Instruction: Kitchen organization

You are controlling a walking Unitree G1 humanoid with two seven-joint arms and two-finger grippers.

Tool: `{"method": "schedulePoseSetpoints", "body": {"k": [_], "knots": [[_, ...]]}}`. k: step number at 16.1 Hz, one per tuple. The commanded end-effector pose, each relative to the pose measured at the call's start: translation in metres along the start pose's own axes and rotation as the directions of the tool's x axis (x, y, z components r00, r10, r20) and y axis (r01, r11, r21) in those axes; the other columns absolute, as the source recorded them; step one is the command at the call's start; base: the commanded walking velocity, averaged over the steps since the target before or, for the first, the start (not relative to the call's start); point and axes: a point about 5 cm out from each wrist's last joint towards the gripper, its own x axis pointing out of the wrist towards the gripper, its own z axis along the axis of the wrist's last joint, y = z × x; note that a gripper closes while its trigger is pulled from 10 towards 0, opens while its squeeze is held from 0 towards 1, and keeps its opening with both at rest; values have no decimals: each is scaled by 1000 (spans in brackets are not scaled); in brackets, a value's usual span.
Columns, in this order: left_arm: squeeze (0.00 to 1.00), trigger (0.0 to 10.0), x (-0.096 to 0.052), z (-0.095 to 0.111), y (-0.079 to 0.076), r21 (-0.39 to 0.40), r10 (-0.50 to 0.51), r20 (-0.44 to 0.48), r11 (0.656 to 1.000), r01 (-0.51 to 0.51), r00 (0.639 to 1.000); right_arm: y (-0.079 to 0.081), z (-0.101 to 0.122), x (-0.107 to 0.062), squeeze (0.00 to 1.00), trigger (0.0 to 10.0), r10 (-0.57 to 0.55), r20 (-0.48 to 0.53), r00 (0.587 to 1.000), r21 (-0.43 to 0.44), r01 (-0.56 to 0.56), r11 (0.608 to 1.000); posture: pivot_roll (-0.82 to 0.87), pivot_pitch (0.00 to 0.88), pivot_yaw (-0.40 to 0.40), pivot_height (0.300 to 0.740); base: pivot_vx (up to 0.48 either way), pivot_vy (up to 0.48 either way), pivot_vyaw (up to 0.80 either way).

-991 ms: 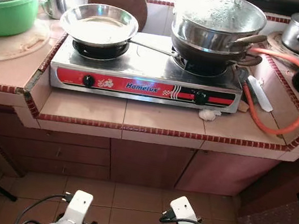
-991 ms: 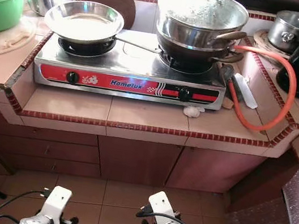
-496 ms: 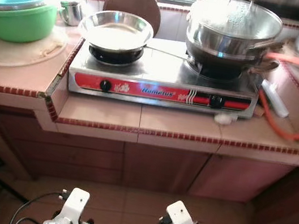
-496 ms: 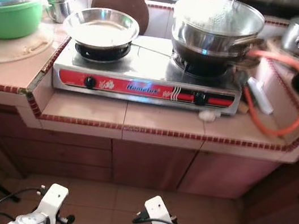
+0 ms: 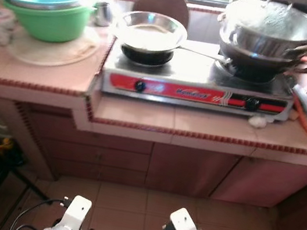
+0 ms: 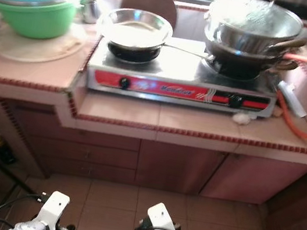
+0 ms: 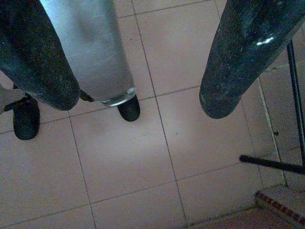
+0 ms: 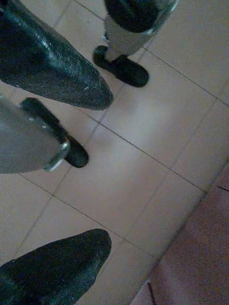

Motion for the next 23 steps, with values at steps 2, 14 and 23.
{"method": "schedulePoseSetpoints", "body": {"k": [2,14,23], "knots": [[0,10000,1,-2,-6,-2,-17,-8,1000,17,1000,-7,-8,-3,0,10000,-19,-26,999,-3,19,1000,-50,52,2,740,-120,0,0],[0,10000,1,-3,-8,10,-31,-11,999,31,999,-4,-14,-3,0,10000,-16,-43,999,-28,15,1000,-56,64,4,740,0,0,0],[0,10000,0,-9,-8,34,-21,-32,999,22,999,-10,-20,-5,0,10000,-82,-52,995,212,92,973,-58,107,10,740,0,0,0]]}}
